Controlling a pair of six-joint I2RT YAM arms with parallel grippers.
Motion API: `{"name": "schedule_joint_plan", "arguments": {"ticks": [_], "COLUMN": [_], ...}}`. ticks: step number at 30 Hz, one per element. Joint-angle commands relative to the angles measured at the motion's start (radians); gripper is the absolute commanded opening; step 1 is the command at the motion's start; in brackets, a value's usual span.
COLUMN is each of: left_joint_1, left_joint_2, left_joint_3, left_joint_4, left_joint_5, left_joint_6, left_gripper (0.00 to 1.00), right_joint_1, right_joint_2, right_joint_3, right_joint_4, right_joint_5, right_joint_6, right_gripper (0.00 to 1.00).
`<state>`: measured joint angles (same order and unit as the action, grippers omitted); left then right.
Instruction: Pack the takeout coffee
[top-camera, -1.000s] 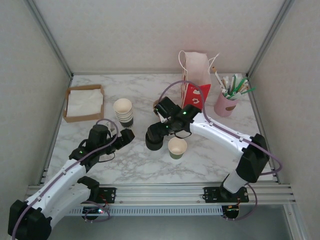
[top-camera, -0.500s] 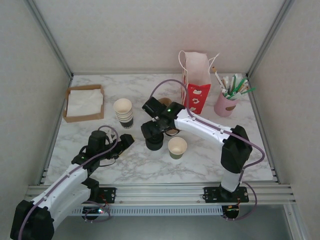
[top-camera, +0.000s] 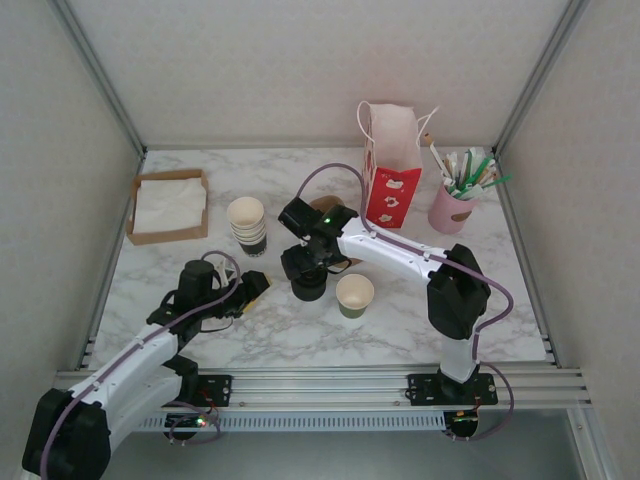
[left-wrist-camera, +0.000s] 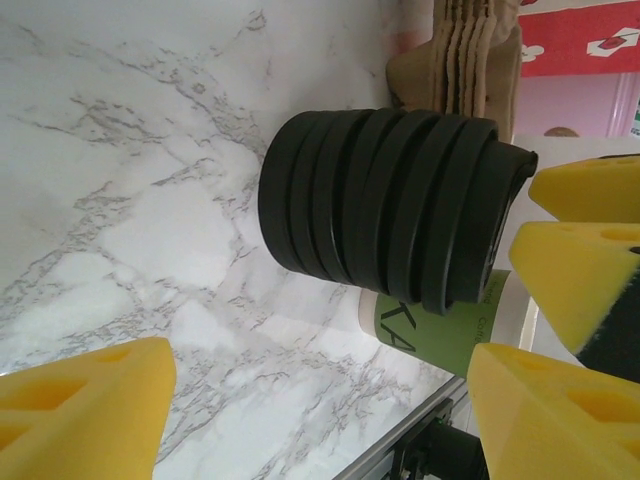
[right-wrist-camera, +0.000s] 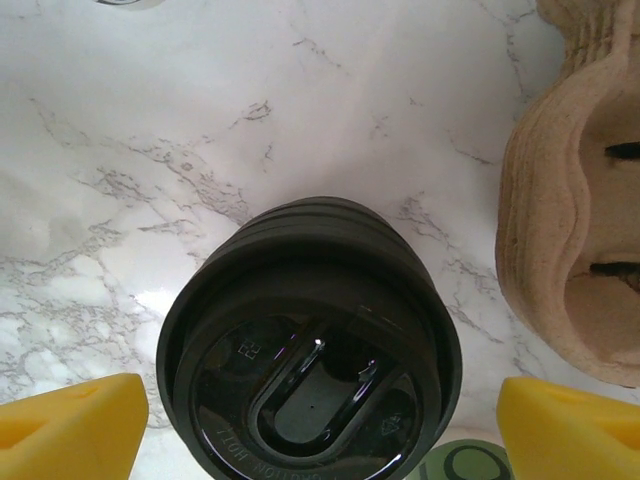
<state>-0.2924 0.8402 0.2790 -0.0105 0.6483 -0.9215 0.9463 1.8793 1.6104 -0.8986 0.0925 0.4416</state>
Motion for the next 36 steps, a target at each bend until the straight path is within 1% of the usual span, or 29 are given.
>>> {"name": "schedule_joint_plan", "arguments": {"ticks": [1,9,16,23,30,36], "left_joint_1": [0.009,0.010,0.009,0.010,0.007,0.007], "left_joint_2": [0.028,0.087,0.121,0.168,0.188,0.194], "left_joint_3": [-0.006,-0.008,-0.014,-0.009,0.000,0.000], "left_joint_4": [0.054,0.098,0.132,0.152,0.145,0.145], "left_joint_5": [0.058,0.109,0.123,0.130,0.129,0.125], "left_joint_6": [0.008,0.018,0.018,0.026,0.042,0.046], "left_gripper": [0.75,0.61,0.57,0.56,0.56,0.56], "right_joint_1": [0.006,0.001,-0.007,-0.007,-0.006,-0.006], "right_joint_2": [0.007,0.010,0.017,0.032,0.039,0.050], "right_joint_3": [0.009,0.003,-0.005,0.000,0.007,0.013], "right_joint_4": [-0.015,-0.017,-0.015,-0.031,-0.038,-0.042], "right_joint_5": [-0.025,-0.035,-0.039,-0.019,-0.016,-0.022], "right_joint_6": [0.016,0.027,0.034,0.038,0.028,0.023], "right_gripper": [0.88,0.85,0.83,0.82,0.85,0.86]}}
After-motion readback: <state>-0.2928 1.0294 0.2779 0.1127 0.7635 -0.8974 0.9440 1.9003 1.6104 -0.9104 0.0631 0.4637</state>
